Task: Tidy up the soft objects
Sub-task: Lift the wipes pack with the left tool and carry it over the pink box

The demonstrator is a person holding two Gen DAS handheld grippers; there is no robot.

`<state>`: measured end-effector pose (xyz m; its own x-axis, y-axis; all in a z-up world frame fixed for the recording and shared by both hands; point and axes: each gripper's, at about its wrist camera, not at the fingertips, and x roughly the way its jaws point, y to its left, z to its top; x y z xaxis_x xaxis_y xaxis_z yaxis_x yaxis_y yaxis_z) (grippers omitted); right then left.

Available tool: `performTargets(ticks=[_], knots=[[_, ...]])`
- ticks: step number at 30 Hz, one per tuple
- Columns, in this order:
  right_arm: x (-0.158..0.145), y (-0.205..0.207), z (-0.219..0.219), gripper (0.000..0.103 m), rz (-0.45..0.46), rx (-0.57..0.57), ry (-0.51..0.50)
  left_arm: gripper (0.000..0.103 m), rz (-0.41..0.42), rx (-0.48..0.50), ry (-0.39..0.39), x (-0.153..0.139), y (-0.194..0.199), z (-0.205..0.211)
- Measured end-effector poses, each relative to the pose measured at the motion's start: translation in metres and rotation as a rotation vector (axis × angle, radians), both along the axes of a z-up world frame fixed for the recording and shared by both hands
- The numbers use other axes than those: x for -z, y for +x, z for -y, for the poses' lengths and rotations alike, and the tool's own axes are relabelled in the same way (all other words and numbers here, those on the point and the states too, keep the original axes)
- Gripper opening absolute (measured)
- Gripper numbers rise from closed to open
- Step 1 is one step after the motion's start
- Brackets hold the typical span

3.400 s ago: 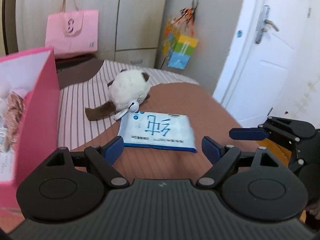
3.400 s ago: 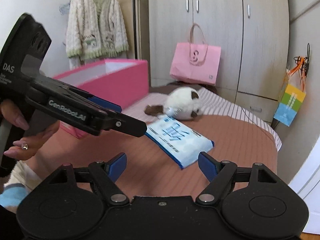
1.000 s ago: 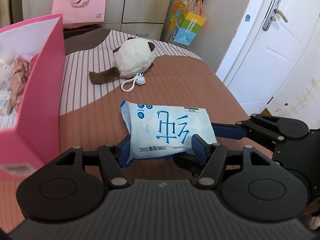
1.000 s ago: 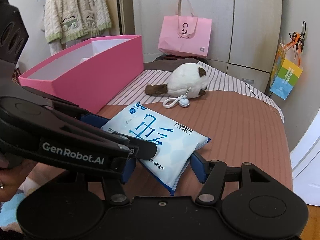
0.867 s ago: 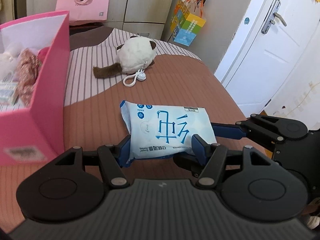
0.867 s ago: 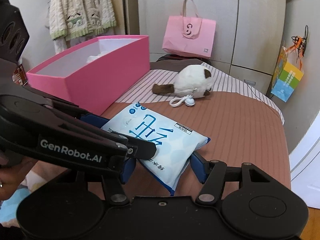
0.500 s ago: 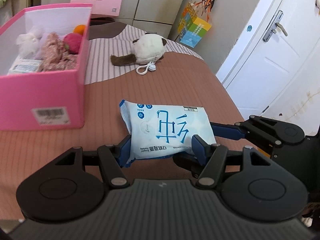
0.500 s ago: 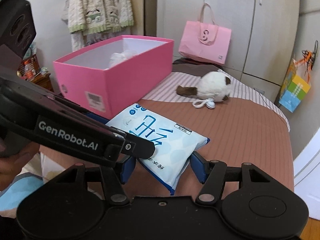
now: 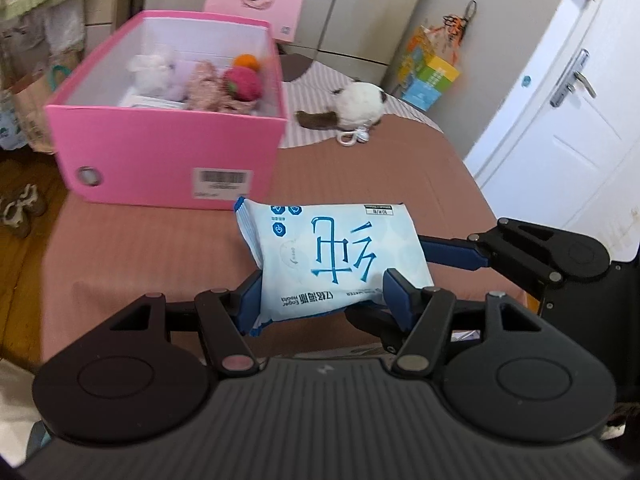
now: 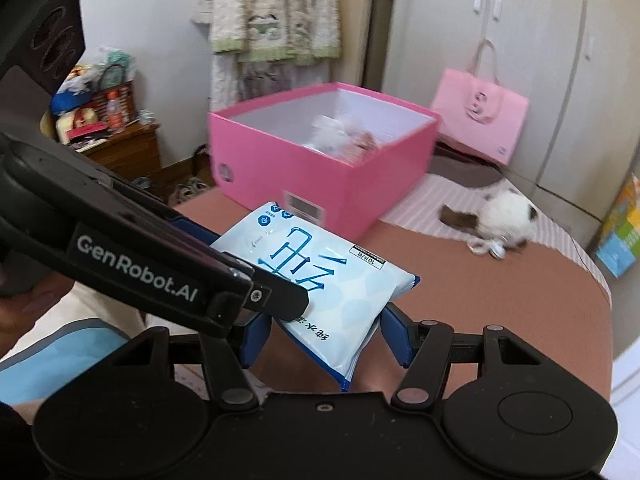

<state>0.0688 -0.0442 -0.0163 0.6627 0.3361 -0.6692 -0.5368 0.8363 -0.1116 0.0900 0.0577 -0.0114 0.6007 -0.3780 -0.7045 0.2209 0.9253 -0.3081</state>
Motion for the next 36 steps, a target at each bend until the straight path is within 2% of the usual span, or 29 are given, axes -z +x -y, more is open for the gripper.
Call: performTargets(ticks=[7,14,19,29,36], knots=[[-0.021,-0.008,-0.033,0.067,0.059,-0.093,0.020,0.062,0.043,-0.069,-0.002,-0.024,-0.016,-0.036],[-0.041,0.011,-0.058,0.069,0.120,-0.126,0.055,0.062,0.100,-0.102,0.014,-0.051,-0.002,-0.060],[-0.054,0.035,-0.066,0.069,0.156,-0.119,0.073,0.062,0.136,-0.104,0.024,-0.065,0.024,-0.070],[-0.066,0.107,-0.071,0.070,0.167,-0.073,0.109,0.062,0.205,-0.108,0.065,-0.079,0.095,-0.070],[-0.060,0.159,-0.075,0.070,0.152,-0.065,0.126,0.063,0.169,-0.146,0.038,-0.065,0.150,-0.083]])
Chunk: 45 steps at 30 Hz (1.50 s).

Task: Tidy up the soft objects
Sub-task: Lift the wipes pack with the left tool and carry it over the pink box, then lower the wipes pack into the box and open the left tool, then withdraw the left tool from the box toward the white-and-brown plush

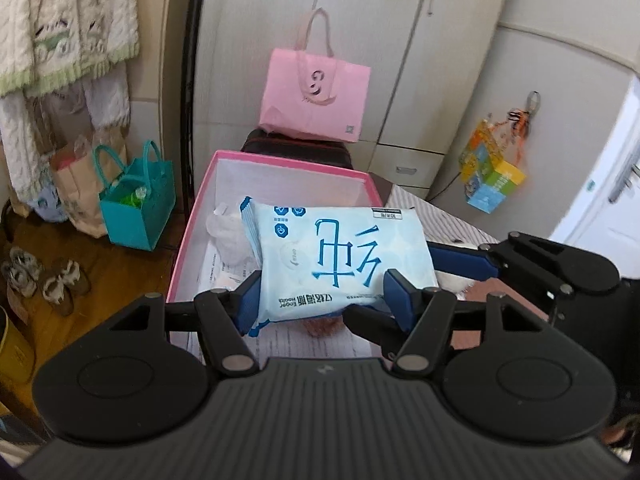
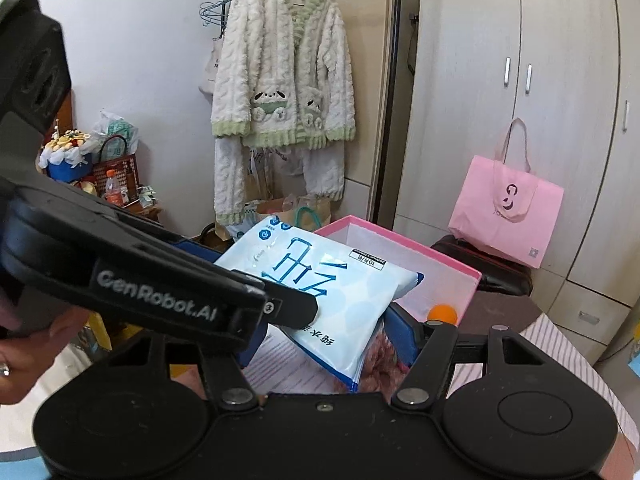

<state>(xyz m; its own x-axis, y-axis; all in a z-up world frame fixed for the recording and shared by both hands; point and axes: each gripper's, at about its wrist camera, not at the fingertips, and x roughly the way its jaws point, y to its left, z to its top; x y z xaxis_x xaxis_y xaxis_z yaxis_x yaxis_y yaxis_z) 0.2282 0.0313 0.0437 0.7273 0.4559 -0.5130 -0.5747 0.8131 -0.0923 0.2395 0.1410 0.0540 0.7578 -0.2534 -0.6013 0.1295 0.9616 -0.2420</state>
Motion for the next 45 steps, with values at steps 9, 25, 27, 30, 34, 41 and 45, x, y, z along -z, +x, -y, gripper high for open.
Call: performTargets(ticks=[9,25,27,30,34,41,45], knots=[[0.037,0.076,-0.016,0.070,-0.127,-0.023,-0.038,0.063,-0.123,-0.055,-0.027,0.044,0.065,-0.019],[0.048,0.097,-0.014,0.074,-0.190,-0.050,-0.139,0.063,-0.049,-0.102,0.006,0.034,0.058,-0.023],[0.042,0.090,-0.002,0.074,-0.209,-0.057,-0.109,0.064,-0.029,-0.086,0.006,0.027,0.048,-0.022],[0.031,0.076,0.018,0.074,-0.214,-0.054,-0.071,0.065,-0.026,-0.053,0.008,0.020,0.033,-0.021],[0.013,0.054,0.037,0.074,-0.179,-0.039,-0.076,0.065,-0.031,0.009,-0.014,0.009,0.016,-0.016],[-0.016,0.012,0.066,0.074,-0.138,-0.052,-0.039,0.065,0.024,0.063,0.052,-0.014,-0.027,0.000],[-0.031,-0.019,0.080,0.074,-0.115,-0.068,-0.024,0.066,0.031,0.114,0.066,-0.024,-0.052,0.009]])
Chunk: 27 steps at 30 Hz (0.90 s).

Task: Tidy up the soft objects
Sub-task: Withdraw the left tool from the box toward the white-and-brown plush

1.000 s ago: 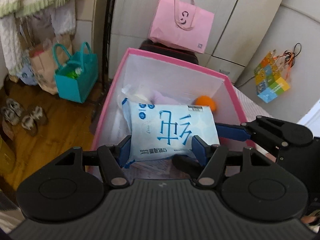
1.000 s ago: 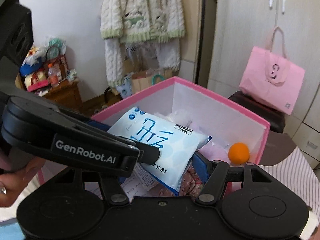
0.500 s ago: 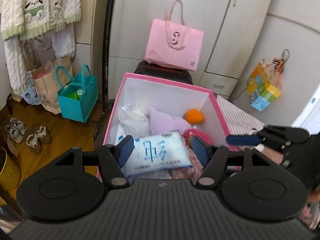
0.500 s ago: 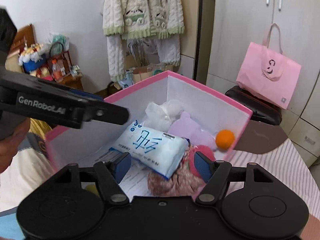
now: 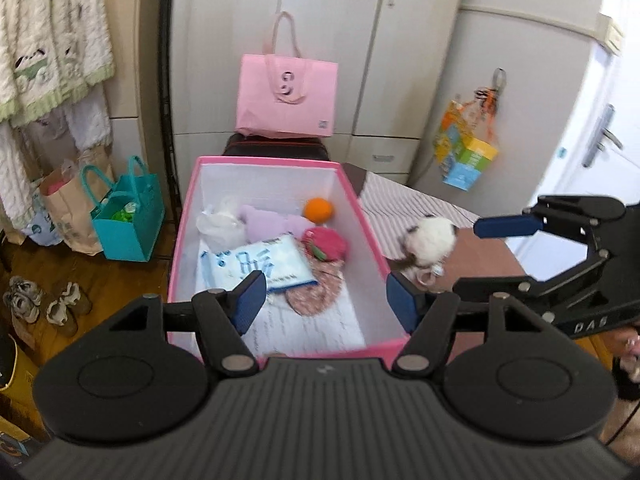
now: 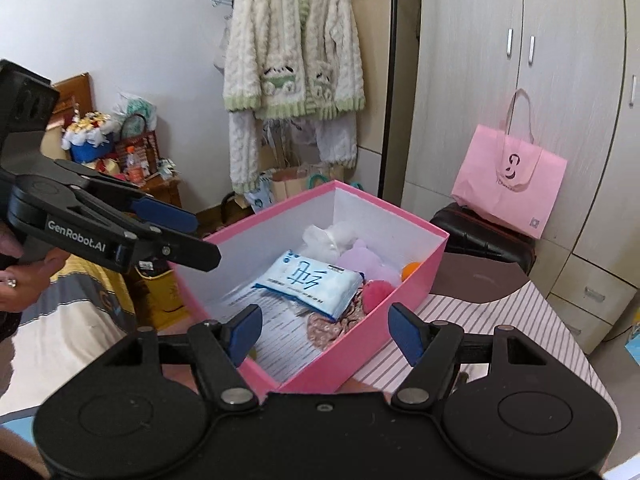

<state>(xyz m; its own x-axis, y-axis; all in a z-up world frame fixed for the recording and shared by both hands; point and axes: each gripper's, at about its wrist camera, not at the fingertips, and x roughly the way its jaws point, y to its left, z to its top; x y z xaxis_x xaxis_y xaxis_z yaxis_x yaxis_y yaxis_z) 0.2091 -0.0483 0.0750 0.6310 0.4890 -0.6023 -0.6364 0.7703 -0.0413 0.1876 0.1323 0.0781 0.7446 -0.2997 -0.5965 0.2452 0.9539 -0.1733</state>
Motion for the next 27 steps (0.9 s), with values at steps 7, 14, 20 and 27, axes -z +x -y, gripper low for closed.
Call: performTargets(ticks=[7,14,20,27], knots=[[-0.008,-0.050,0.022,0.075,0.047,-0.019,-0.017,0.066,-0.003,0.082,0.064,0.003,-0.044,0.023],[0.004,-0.093,0.058,0.076,0.071,0.026,-0.013,0.066,-0.028,0.161,0.107,0.016,-0.078,0.052],[0.019,-0.111,0.087,0.078,0.073,0.069,-0.016,0.066,-0.039,0.224,0.127,0.028,-0.084,0.085],[0.051,-0.108,0.124,0.079,0.007,0.115,0.005,0.066,-0.095,0.299,0.131,0.056,-0.072,0.124]])
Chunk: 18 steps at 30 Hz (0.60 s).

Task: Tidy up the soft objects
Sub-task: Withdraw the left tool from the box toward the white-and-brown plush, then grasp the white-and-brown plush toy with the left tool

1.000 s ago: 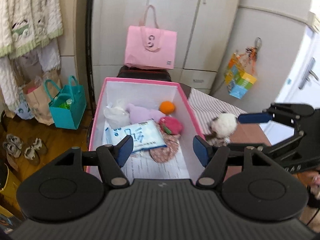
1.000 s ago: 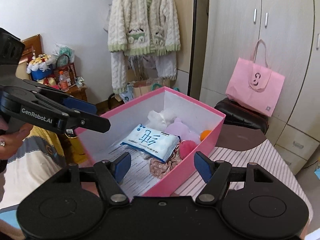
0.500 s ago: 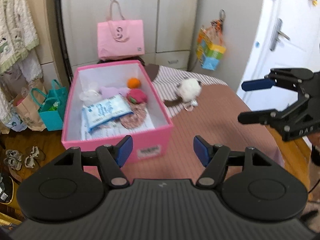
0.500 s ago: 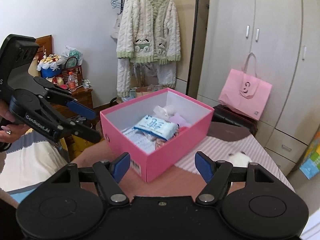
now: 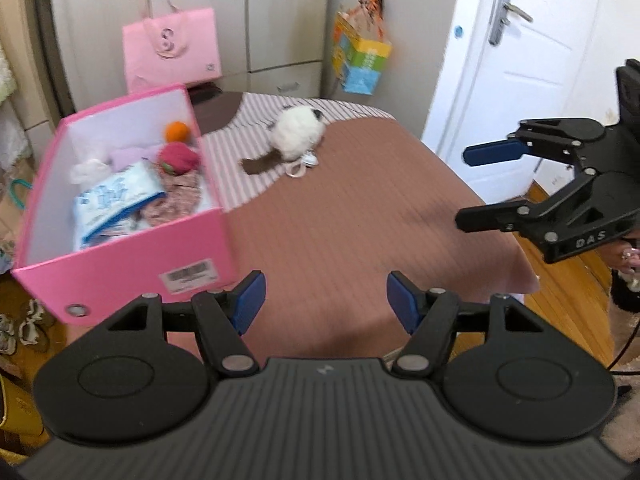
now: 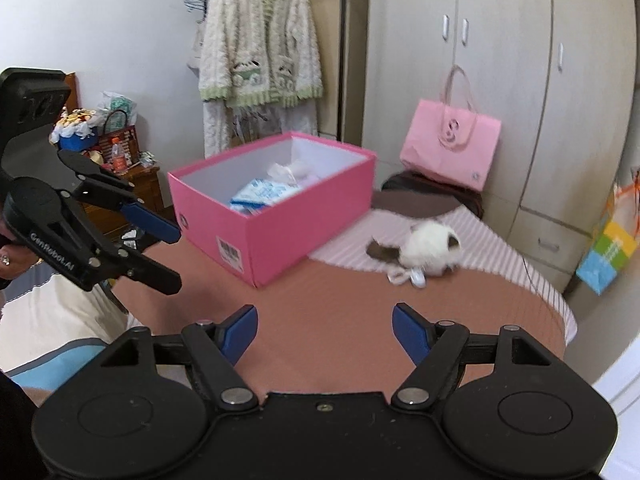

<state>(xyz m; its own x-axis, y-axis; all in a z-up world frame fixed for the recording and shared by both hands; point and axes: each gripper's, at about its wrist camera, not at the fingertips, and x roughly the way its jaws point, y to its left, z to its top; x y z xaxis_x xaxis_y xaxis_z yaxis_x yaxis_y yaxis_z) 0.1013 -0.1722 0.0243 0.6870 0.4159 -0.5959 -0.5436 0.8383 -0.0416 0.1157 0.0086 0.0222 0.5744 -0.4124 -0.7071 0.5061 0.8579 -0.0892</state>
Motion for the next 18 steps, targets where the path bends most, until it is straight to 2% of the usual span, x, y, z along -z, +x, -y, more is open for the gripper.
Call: performTargets(ticks=[4,12,18], knots=[[0.020,0.013,0.018,0.079,-0.017,-0.002,0.010,0.066,0.000,0.024,0.008,0.012,0.011,0.024],[0.055,0.056,0.043,0.079,0.037,-0.020,0.010,0.066,0.077,-0.021,-0.033,0.027,0.049,0.056],[0.076,0.111,0.056,0.079,-0.025,-0.019,0.077,0.066,0.123,-0.068,-0.067,0.044,0.090,0.079]])
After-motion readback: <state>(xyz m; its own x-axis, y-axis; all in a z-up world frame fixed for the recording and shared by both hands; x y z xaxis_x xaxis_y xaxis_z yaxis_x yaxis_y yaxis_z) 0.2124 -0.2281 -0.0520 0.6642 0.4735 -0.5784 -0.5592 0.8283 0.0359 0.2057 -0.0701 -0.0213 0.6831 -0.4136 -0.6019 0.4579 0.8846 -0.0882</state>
